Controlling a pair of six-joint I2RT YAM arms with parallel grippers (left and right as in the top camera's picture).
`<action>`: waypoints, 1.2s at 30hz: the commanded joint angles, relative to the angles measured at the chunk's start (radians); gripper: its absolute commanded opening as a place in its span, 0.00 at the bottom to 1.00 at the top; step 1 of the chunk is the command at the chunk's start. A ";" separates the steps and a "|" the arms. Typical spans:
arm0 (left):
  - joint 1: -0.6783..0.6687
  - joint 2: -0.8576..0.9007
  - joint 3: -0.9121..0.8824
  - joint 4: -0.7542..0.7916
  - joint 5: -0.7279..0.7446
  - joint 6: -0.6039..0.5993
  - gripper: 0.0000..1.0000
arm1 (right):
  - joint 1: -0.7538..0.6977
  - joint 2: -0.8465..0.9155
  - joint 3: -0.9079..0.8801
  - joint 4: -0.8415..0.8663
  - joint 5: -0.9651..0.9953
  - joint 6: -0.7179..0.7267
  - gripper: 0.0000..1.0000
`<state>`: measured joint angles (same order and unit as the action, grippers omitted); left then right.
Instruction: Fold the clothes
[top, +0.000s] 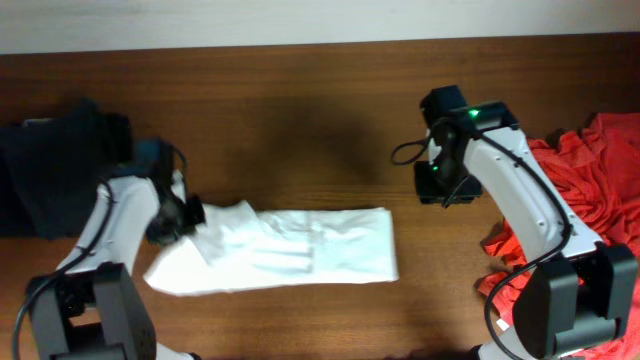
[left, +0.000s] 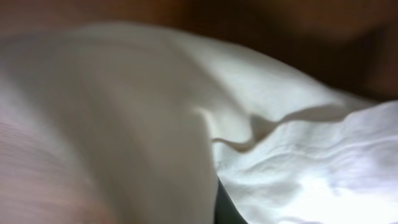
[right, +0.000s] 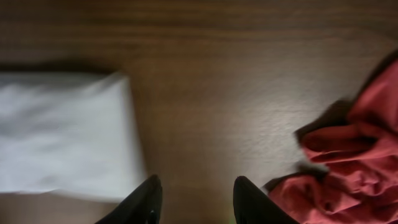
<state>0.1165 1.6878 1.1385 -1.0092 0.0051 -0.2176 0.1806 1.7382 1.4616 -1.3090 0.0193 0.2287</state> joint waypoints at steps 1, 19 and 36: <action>0.050 -0.005 0.229 -0.131 -0.098 -0.040 0.04 | -0.065 0.000 0.008 -0.013 0.042 -0.015 0.41; -0.589 0.161 0.296 -0.163 0.059 -0.242 0.04 | -0.083 0.000 0.008 -0.043 0.042 -0.041 0.41; -0.628 0.169 0.301 0.138 0.788 -0.011 0.58 | -0.083 0.000 0.008 -0.047 0.034 -0.041 0.44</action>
<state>-0.5739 1.8572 1.4319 -0.8608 0.6231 -0.3595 0.1005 1.7382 1.4616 -1.3506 0.0414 0.1864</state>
